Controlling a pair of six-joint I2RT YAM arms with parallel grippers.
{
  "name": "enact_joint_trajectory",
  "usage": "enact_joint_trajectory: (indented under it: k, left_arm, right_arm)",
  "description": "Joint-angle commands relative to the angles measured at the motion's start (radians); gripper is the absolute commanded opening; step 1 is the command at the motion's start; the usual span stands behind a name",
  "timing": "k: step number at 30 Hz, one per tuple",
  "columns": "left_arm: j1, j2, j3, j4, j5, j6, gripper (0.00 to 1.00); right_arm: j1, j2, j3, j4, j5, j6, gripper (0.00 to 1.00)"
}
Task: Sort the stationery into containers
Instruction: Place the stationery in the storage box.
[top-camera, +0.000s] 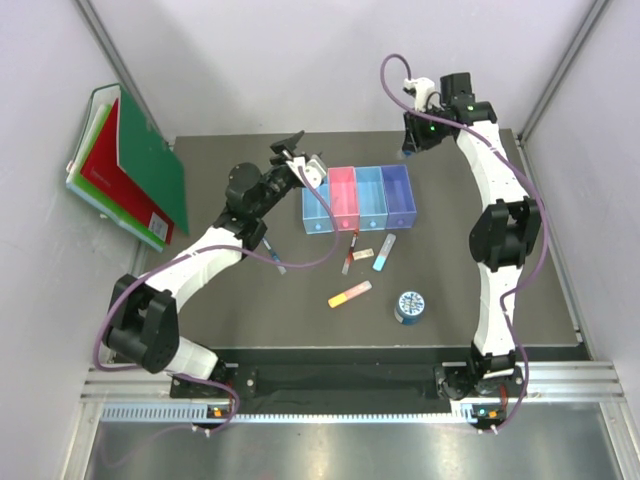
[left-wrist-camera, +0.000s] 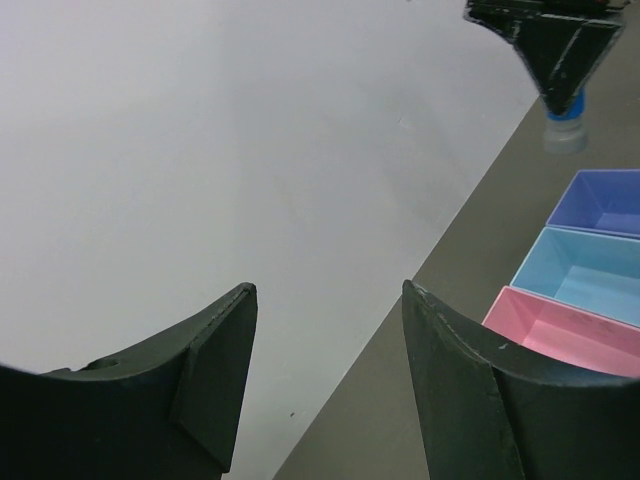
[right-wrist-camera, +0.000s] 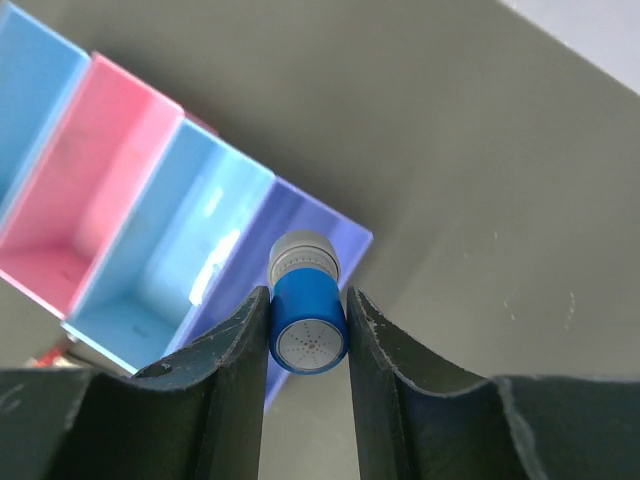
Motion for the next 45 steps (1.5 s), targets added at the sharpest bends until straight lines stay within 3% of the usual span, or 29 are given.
enact_joint_trajectory:
  k: [1,14,25,45]
  left_arm:
    - [0.014,-0.041,-0.01,0.013,-0.029,0.009,0.65]
    - [0.036,-0.026,-0.021,0.017,-0.08,-0.012,0.65]
    - [0.037,-0.035,-0.038,0.021,-0.106,-0.014,0.64]
    - [0.037,-0.032,-0.036,0.023,-0.106,-0.022,0.64]
  right_arm:
    - [0.01,-0.069,-0.035,-0.091,0.056,-0.11,0.0]
    - [0.122,-0.066,-0.106,-0.073,0.148,-0.193,0.0]
    - [0.125,0.015,-0.095,-0.001,0.18,-0.172,0.0]
    - [0.194,0.006,-0.054,0.039,0.143,-0.161,0.0]
